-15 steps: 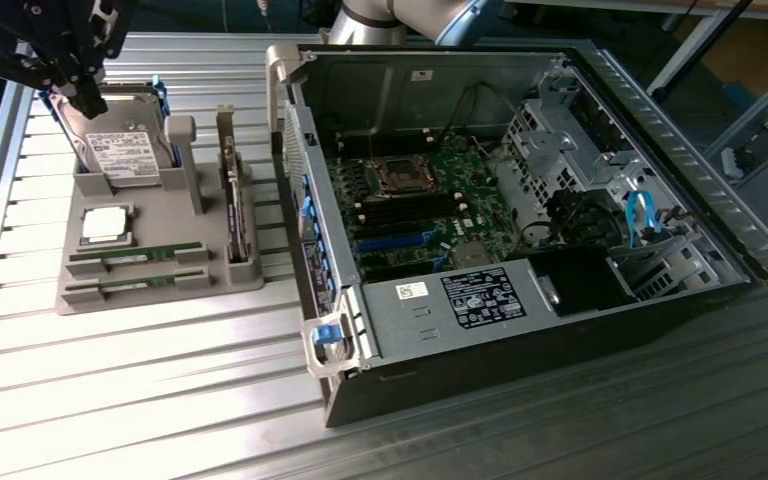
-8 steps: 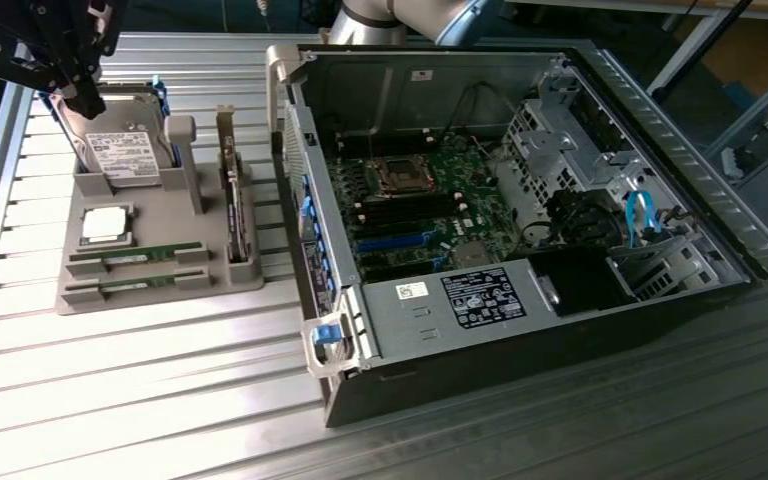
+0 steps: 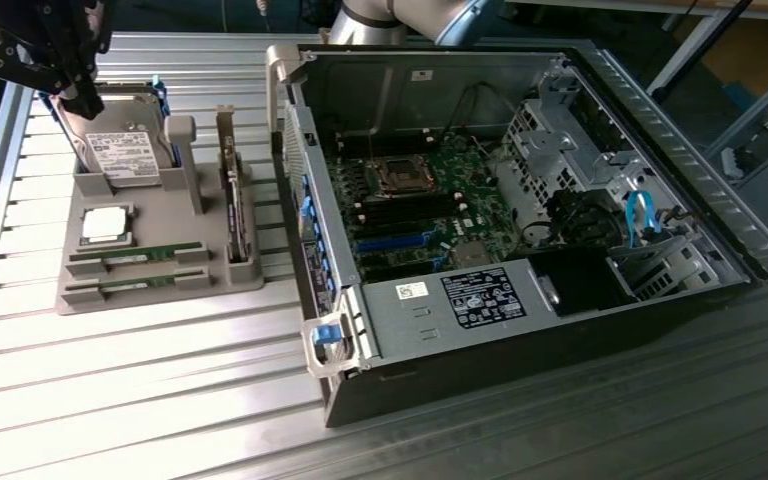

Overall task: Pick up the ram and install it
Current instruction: 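Pick up the ram and move it above insertion slot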

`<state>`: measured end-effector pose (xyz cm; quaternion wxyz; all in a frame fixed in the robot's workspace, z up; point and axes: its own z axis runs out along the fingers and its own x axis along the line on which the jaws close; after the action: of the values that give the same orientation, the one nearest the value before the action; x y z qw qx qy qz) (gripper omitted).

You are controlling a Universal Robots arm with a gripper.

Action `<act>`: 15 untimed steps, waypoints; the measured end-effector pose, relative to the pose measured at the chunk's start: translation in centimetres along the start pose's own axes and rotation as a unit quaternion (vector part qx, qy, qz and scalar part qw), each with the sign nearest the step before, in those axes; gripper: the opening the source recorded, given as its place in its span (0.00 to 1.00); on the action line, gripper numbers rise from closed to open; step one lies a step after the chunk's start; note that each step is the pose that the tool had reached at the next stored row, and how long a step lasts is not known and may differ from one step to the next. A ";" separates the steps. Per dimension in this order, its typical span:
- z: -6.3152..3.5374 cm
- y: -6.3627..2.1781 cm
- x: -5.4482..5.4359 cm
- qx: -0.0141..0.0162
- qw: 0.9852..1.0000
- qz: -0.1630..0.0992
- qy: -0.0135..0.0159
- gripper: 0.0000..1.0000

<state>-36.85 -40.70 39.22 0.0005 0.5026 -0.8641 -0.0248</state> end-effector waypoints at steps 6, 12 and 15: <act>0.00 0.00 0.0 -0.002 0.997 -0.075 0.003 0.10; 0.00 0.00 0.0 -0.003 0.991 -0.131 0.006 0.10; 0.00 0.00 0.0 -0.004 0.986 -0.167 0.007 0.10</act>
<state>-36.84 -40.70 39.22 0.0047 0.6400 -0.7680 -0.0243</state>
